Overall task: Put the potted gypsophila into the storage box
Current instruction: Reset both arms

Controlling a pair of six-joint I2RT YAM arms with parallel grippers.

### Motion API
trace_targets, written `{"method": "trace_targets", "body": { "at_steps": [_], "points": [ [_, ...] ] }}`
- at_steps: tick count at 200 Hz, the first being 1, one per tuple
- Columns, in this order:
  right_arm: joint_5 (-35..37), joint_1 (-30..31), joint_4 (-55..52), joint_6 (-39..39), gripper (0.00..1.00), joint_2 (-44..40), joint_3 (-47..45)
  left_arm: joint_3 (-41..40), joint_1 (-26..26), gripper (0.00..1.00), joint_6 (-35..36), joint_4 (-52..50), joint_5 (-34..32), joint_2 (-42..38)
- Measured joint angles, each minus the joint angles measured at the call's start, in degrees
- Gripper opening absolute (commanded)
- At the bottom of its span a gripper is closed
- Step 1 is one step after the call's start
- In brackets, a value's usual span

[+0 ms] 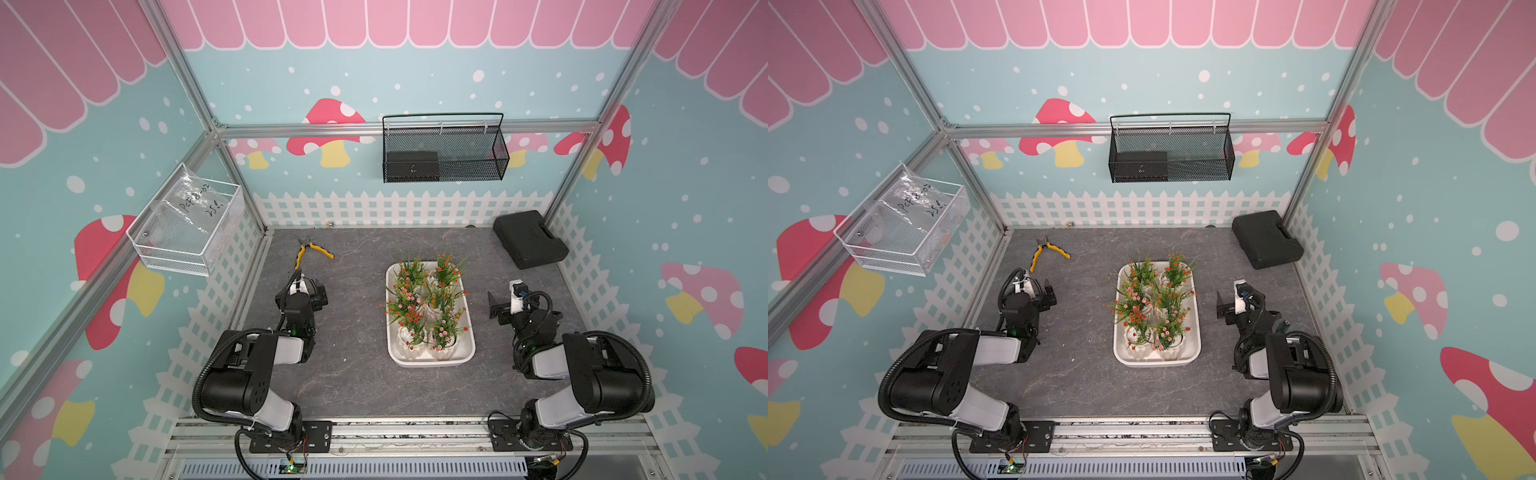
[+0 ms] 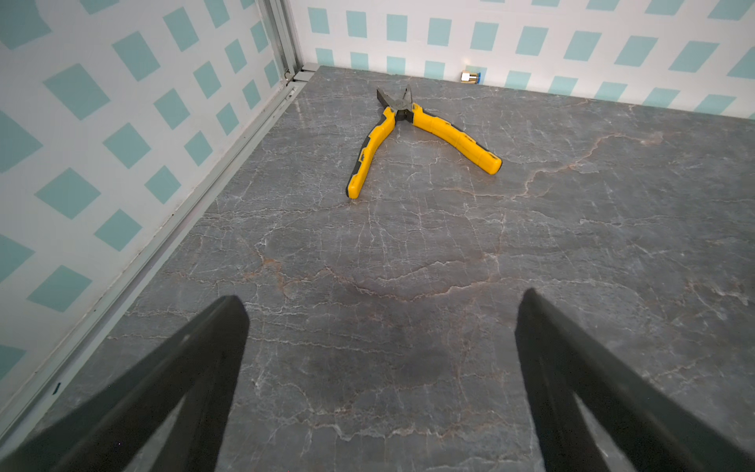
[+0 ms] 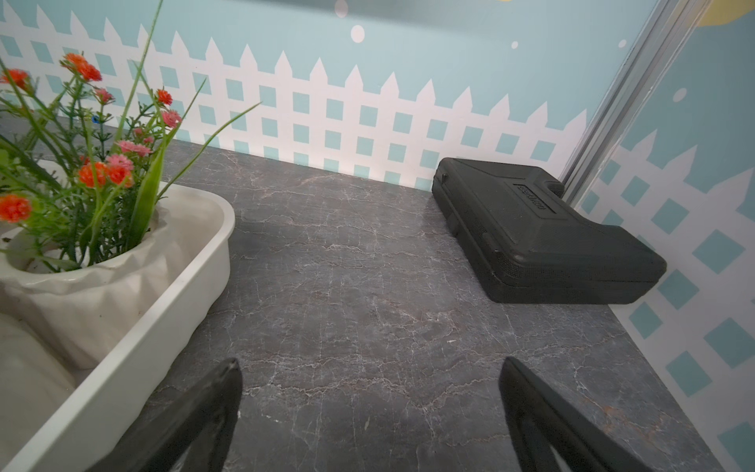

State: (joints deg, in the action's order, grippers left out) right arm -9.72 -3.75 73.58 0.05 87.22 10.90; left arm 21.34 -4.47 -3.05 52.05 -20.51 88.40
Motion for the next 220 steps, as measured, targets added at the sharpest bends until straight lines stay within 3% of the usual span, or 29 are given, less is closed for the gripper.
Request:
{"method": "trace_targets", "body": {
  "at_steps": [220],
  "points": [
    [4.9,0.8,0.0,0.4,0.99,0.0,0.1,-0.3,-1.8,0.99,1.0,2.3,-0.3,0.0]
  ]
}}
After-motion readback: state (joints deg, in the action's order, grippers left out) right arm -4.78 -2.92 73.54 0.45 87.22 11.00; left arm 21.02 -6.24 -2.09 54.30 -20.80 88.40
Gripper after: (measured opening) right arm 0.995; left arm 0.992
